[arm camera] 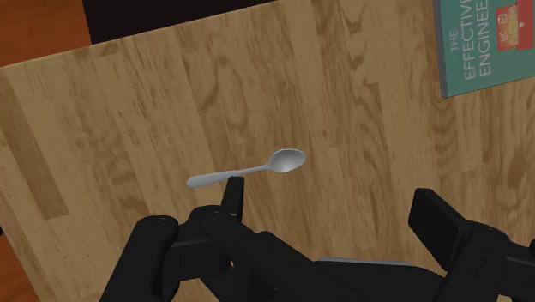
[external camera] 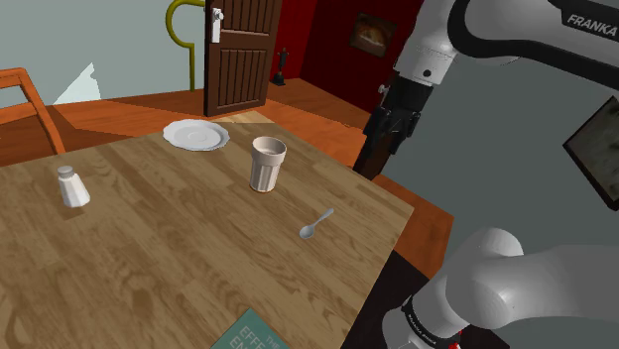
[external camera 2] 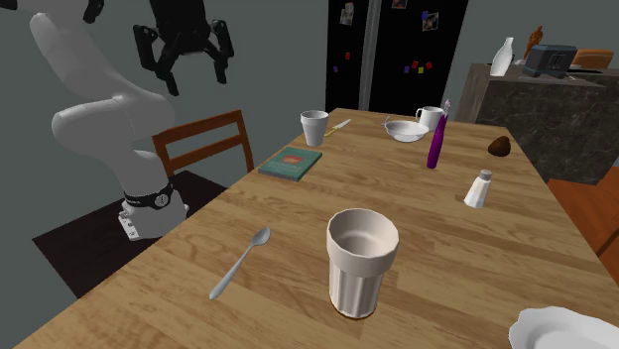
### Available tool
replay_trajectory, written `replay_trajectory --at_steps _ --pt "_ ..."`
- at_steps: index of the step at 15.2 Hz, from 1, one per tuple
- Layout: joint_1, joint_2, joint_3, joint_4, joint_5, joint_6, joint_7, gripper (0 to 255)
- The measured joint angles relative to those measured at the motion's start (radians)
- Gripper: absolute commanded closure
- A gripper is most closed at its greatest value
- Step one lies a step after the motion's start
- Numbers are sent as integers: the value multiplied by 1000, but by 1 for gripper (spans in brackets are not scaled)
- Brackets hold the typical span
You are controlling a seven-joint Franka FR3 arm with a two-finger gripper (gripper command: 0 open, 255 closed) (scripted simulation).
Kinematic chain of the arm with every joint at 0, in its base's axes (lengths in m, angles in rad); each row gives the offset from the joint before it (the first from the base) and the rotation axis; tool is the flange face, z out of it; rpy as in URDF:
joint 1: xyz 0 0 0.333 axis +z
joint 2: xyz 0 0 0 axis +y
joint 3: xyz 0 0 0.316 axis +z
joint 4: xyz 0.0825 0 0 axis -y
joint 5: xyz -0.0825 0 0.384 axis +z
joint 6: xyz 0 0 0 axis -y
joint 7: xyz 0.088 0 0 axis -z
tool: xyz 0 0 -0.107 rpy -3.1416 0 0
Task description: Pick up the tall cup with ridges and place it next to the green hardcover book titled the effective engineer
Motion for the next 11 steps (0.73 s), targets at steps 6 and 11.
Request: replay_trajectory --at_steps 6,11 --pt "3 138 32 37 -14 100 6 0" --pt "5 304 72 92 -40 213 24 0"
